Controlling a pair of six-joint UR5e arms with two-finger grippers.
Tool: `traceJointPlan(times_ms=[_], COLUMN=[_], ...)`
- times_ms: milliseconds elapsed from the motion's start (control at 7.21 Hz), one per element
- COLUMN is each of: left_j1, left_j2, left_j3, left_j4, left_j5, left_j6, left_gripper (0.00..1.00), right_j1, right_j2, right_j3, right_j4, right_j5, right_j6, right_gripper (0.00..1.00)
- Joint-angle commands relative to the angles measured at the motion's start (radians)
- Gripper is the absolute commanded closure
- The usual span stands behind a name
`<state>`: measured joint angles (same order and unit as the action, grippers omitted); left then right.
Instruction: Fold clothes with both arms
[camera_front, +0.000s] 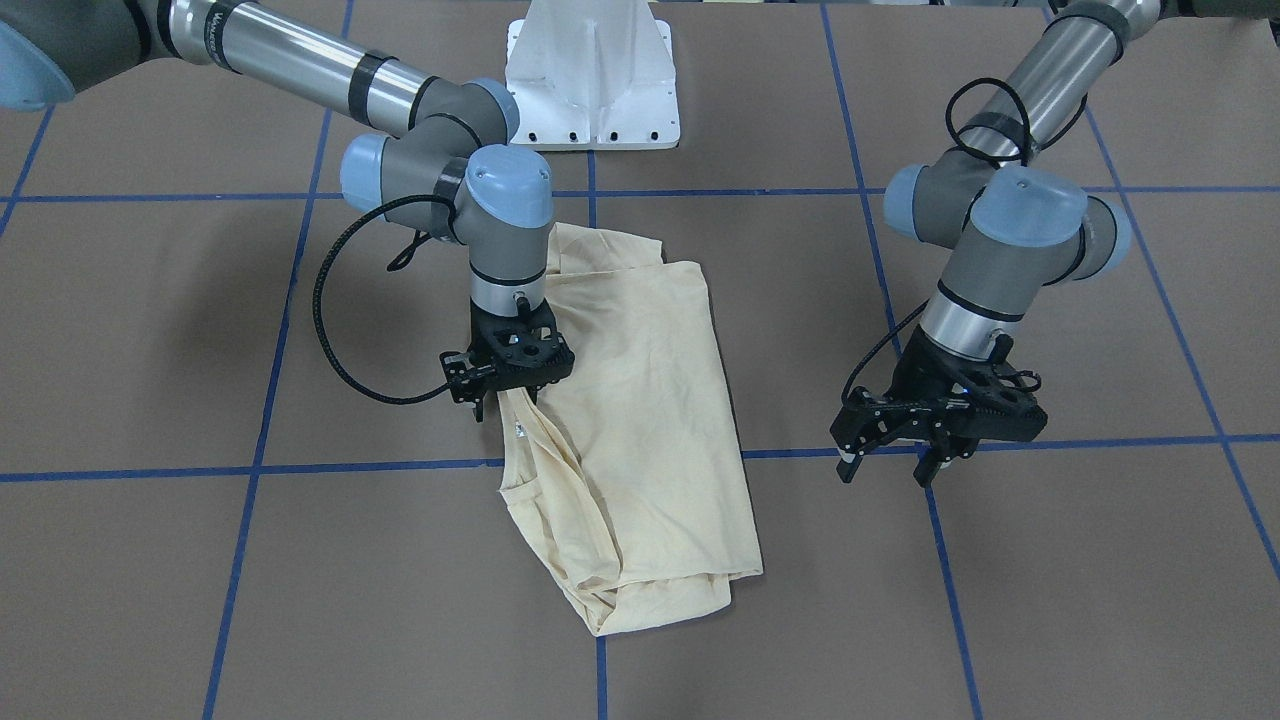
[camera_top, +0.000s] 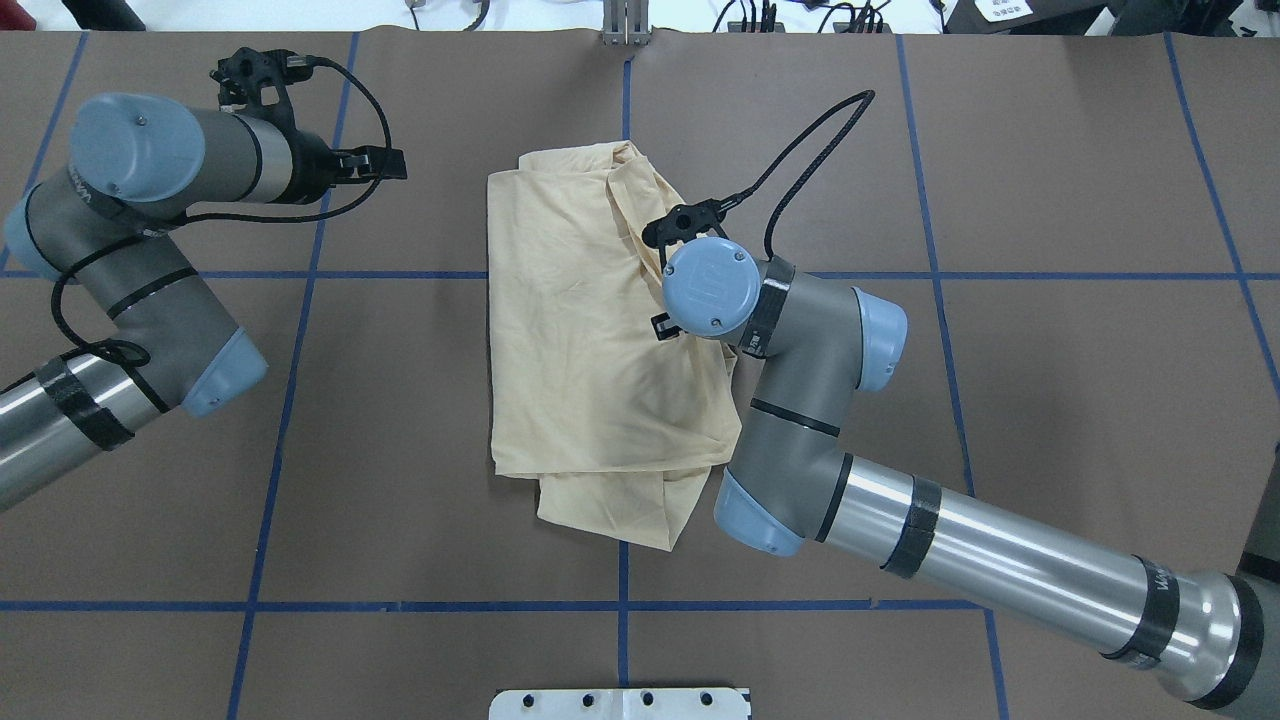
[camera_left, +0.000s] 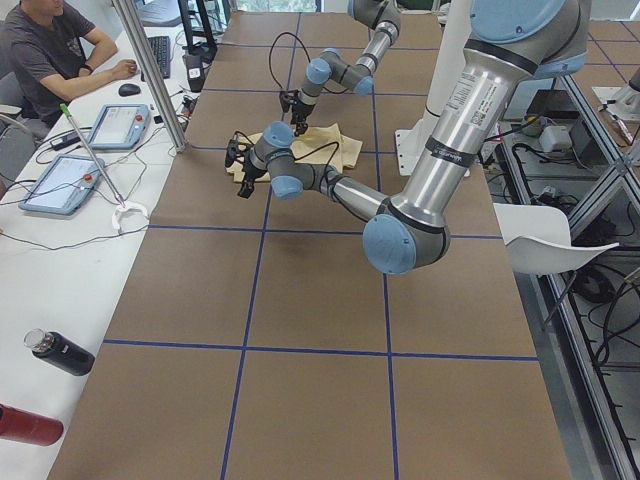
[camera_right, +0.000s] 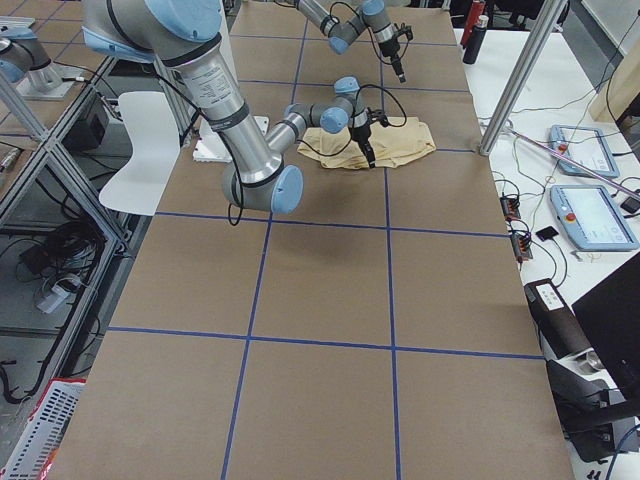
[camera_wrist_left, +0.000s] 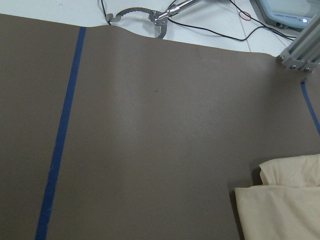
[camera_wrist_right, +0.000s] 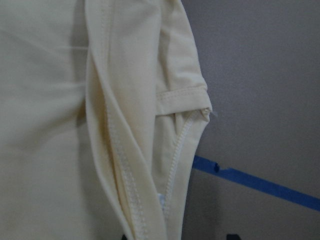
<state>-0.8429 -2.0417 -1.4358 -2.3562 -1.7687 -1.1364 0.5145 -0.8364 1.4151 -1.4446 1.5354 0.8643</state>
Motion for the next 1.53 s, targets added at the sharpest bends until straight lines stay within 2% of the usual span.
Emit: traceJointPlan(times_ms=[0, 139, 416, 694, 971, 1110, 1249, 1388], left_j1=[0.004, 0.004, 0.004, 0.004, 0.004, 0.004, 0.005, 0.005], left_j2=[0.0, 0.0, 0.005, 0.005, 0.009, 0.011, 0.012, 0.011], left_j3=[0.0, 0.002, 0.008, 0.014, 0.014, 0.014, 0.015, 0.029], left_j4=[-0.002, -0.002, -0.008, -0.009, -0.009, -0.012, -0.012, -0.014], left_j5=[0.0, 0.0, 0.0, 0.0, -0.002, -0.002, -0.002, -0.002], left_j6=[0.0, 0.0, 0.001, 0.001, 0.004, 0.003, 0.003, 0.003], left_gripper=[0.0, 0.0, 0.0, 0.0, 0.0, 0.0, 0.0, 0.0], right_j1=[0.039, 0.057, 0.09, 0.114, 0.13, 0.13, 0.13, 0.128], right_j2=[-0.03, -0.064, -0.058, -0.027, 0.025, 0.052, 0.107, 0.188], right_j3=[0.001, 0.004, 0.019, 0.025, 0.019, 0.001, -0.066, -0.175], right_j4=[0.003, 0.012, 0.01, 0.013, 0.059, 0.062, 0.091, 0.127], right_j5=[0.003, 0.003, 0.031, 0.042, 0.032, 0.023, 0.005, -0.001], right_j6=[-0.074, -0.109, -0.126, -0.123, -0.11, -0.102, -0.094, -0.064], right_gripper=[0.31, 0.31, 0.3, 0.15, 0.09, 0.08, 0.1, 0.16])
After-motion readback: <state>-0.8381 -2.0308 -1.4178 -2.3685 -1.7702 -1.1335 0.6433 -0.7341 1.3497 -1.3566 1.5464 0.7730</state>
